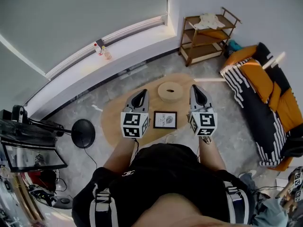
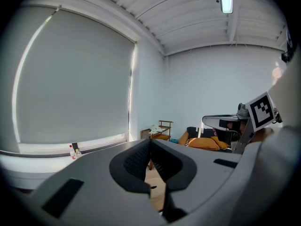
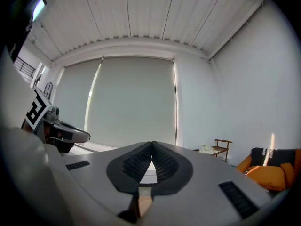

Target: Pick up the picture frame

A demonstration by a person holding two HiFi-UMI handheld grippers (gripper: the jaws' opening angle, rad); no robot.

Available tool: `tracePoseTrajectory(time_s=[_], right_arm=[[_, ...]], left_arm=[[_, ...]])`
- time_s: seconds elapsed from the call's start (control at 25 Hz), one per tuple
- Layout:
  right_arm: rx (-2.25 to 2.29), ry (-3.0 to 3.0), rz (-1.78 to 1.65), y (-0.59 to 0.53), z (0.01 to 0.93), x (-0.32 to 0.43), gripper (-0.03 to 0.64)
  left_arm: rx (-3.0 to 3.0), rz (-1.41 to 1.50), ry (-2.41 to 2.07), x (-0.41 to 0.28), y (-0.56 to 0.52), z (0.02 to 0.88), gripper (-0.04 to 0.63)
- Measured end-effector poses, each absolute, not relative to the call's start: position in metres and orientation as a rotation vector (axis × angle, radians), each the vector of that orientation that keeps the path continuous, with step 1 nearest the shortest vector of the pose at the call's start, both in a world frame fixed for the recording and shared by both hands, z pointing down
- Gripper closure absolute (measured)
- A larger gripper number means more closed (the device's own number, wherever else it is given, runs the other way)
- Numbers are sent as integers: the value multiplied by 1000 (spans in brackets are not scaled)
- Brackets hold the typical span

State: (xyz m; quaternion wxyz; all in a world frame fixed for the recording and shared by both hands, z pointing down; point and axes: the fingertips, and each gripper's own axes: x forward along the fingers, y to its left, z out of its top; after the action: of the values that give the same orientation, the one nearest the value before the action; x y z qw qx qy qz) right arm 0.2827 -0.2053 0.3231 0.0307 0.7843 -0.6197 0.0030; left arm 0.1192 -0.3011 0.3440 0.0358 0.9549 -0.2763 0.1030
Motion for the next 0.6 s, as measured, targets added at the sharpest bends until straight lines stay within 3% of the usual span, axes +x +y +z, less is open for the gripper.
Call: tracePoseTrajectory(time_s=[0.28,0.6], right_arm=[[2376,-1977,29,-249,321,368,601],[2356,-2003,71,-303,325,356,600]], left_arm=[[2920,357,-882,203,-341,338,574],[2905,386,-866,191,-393,335,574]])
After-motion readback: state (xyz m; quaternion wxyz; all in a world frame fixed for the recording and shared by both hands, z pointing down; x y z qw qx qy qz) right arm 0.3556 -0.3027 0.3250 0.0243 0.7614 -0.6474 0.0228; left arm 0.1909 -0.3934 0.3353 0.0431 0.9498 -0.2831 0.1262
